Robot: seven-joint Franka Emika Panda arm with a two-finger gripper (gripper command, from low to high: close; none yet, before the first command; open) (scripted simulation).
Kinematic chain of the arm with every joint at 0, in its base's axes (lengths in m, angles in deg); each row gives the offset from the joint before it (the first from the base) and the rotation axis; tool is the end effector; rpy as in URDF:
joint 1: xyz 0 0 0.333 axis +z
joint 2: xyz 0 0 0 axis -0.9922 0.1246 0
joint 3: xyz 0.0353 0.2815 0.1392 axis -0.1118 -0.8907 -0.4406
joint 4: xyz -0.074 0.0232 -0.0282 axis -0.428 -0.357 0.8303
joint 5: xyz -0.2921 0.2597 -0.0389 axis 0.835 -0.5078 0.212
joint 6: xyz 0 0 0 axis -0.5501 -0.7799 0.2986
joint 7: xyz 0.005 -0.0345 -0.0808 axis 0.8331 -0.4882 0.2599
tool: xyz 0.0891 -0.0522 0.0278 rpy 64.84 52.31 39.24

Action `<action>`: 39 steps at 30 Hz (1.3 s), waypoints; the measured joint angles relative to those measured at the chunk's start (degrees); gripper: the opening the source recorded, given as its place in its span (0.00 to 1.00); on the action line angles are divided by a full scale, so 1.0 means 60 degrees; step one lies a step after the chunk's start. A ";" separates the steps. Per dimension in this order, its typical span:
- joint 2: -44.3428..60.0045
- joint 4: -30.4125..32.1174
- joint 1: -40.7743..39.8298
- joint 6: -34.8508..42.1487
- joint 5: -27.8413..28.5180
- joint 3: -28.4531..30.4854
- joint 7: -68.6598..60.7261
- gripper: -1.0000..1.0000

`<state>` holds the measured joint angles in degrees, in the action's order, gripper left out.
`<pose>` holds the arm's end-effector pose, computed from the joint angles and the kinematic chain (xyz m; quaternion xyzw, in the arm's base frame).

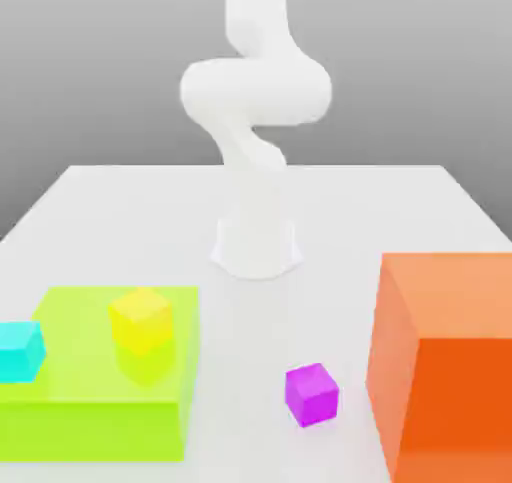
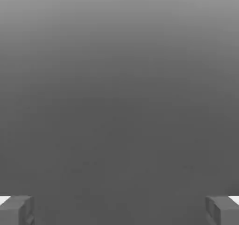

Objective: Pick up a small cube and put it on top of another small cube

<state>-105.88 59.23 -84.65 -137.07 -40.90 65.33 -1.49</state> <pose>0.3735 0.0089 0.6732 -0.8412 0.4029 -0.3285 0.1487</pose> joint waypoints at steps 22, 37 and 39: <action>0.5595 0.3012 -0.1984 -0.3416 0.0343 -0.3186 0.9098 0.50; 0.9947 0.3579 -0.0001 -0.6385 0.3230 -0.1003 1.4410 0.00; 0.9947 0.3579 -0.0001 -0.6389 0.3230 -0.1003 1.4410 0.00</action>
<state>-46.20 80.70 -84.65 -175.41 -21.52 59.32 84.97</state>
